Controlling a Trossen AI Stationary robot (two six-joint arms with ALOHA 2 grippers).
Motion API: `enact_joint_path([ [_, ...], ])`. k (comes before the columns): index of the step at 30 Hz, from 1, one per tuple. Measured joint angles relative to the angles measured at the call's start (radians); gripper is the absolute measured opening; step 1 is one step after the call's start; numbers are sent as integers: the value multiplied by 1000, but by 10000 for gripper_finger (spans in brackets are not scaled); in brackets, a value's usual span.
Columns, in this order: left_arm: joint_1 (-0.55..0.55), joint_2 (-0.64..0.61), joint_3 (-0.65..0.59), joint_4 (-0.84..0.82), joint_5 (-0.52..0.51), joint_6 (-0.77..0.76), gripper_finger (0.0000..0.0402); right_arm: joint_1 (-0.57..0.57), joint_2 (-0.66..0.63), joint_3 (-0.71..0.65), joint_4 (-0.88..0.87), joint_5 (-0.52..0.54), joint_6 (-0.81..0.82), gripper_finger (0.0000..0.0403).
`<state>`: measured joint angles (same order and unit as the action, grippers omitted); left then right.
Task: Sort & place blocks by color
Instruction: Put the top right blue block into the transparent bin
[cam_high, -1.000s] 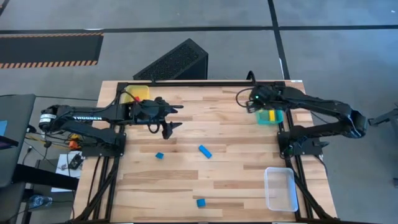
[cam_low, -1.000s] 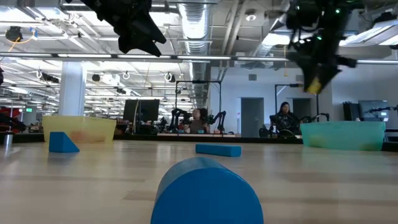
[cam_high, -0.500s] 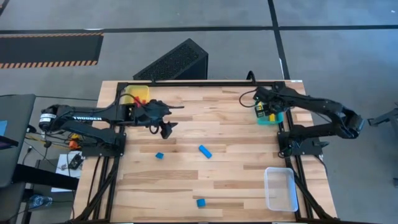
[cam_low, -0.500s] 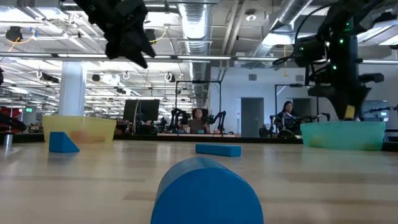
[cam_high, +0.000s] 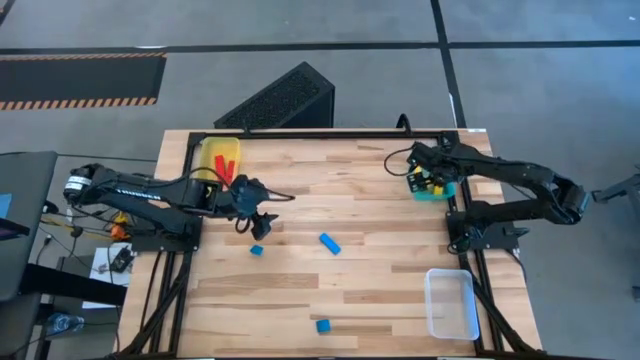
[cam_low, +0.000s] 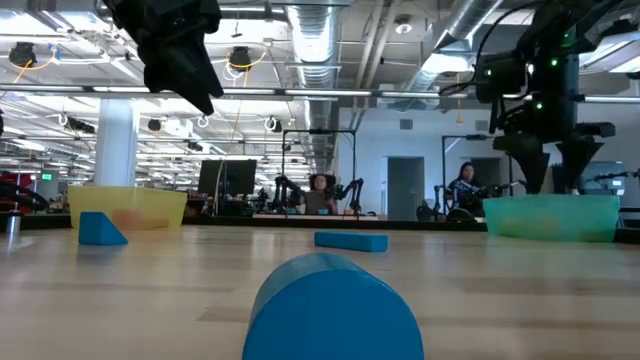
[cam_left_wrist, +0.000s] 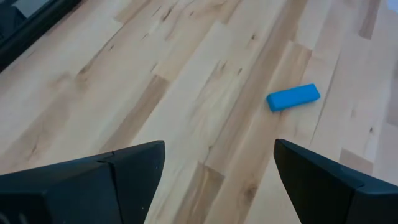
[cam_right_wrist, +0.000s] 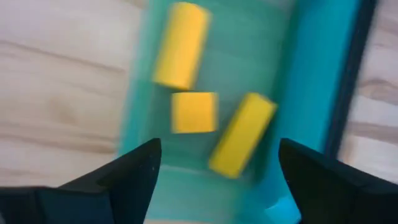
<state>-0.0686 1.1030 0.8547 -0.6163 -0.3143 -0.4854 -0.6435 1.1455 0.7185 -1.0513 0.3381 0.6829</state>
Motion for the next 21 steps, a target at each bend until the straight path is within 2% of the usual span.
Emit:
enact_joint_path([
  [5,-64,0,0,-1,-30,-32,291,133,-66,0,87,-71,113,311],
  [11,-118,0,0,0,-66,-58,291,416,-99,0,396,-88,323,284],
  [15,-134,0,0,1,-67,-62,291,588,-1,0,593,-51,404,281],
  [18,-141,0,0,2,-67,-62,291,696,113,1,760,-44,400,281],
  [21,-148,0,0,1,-66,-61,291,795,246,49,850,-34,363,281],
])
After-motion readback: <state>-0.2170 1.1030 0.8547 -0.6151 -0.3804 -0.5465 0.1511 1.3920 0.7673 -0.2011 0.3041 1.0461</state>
